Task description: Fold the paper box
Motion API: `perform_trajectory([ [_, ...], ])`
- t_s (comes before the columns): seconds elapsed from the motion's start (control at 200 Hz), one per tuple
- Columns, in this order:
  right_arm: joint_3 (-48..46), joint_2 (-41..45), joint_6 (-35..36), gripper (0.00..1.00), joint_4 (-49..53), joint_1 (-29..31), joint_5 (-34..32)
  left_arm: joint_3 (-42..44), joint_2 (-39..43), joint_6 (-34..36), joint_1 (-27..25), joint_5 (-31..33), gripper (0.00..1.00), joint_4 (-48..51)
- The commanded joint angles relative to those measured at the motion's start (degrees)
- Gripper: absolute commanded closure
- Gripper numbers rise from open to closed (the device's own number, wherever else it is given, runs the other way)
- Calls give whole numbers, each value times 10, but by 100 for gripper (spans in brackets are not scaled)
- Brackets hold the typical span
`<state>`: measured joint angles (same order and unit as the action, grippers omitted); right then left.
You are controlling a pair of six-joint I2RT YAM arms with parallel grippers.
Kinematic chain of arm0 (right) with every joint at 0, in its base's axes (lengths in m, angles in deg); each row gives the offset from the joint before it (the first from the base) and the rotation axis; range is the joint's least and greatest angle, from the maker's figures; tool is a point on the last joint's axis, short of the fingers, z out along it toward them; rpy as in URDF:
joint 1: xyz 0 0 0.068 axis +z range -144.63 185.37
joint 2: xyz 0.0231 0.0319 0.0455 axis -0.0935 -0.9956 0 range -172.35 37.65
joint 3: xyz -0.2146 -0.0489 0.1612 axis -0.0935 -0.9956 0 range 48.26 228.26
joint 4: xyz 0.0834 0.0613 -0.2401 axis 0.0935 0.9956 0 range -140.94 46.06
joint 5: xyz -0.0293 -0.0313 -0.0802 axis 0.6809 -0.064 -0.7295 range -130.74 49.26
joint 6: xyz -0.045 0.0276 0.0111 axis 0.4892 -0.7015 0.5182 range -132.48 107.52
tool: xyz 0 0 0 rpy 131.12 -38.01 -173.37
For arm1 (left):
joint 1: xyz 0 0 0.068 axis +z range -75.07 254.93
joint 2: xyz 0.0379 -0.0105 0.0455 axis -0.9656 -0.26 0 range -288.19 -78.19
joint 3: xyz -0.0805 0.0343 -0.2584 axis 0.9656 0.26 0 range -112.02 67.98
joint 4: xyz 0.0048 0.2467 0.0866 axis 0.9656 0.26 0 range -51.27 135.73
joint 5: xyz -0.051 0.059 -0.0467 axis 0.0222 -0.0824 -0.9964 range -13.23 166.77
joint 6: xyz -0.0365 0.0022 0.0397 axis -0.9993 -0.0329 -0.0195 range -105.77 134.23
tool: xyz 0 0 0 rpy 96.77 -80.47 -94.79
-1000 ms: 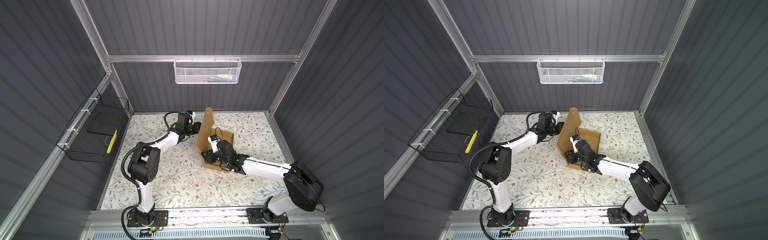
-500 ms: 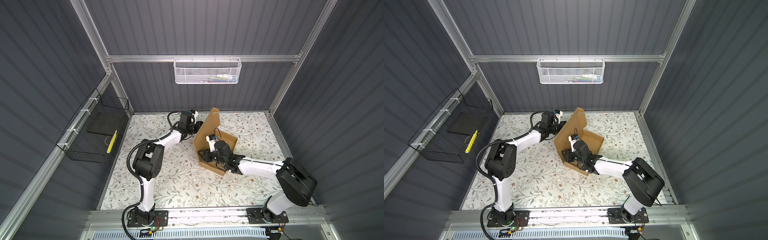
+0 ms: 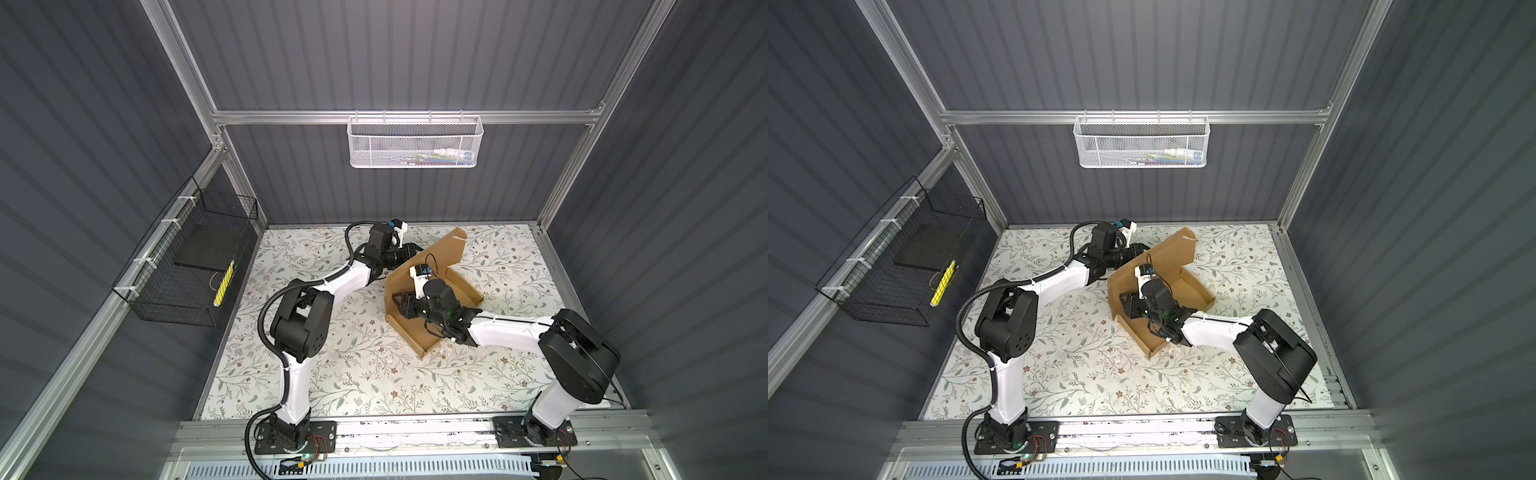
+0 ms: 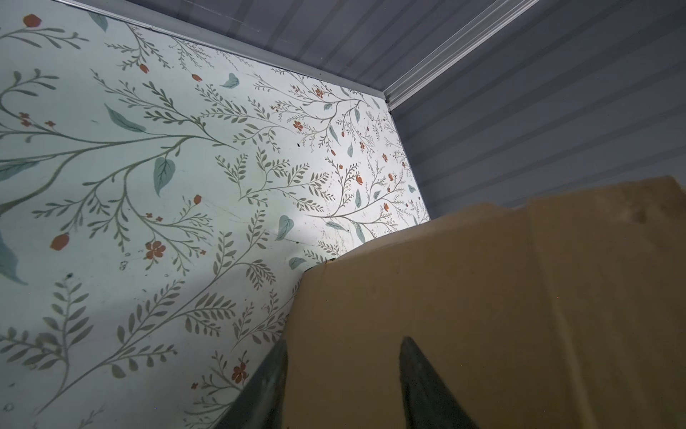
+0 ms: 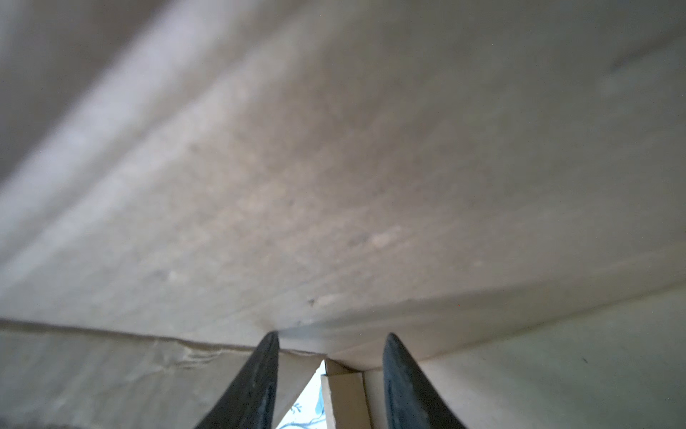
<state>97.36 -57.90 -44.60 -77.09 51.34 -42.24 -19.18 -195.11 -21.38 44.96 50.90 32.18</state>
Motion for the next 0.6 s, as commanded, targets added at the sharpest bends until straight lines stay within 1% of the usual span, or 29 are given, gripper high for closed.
perform_trajectory([
  [0.0,14,-4,-2,52,-24,3,-24,-15,6,7,0,-13,51,-1],
  [0.175,-8,17,2,52,-25,3,-41,-1,32,34,5,13,50,24],
  [0.305,-24,39,8,52,-16,3,-53,18,57,46,19,24,49,34],
  [0.56,-50,78,12,52,-1,3,-68,57,114,93,44,66,48,74],
  [0.57,-52,79,13,52,0,3,-70,68,116,95,44,80,48,75],
  [0.595,-54,83,14,52,2,3,-71,84,123,99,46,90,48,78],
])
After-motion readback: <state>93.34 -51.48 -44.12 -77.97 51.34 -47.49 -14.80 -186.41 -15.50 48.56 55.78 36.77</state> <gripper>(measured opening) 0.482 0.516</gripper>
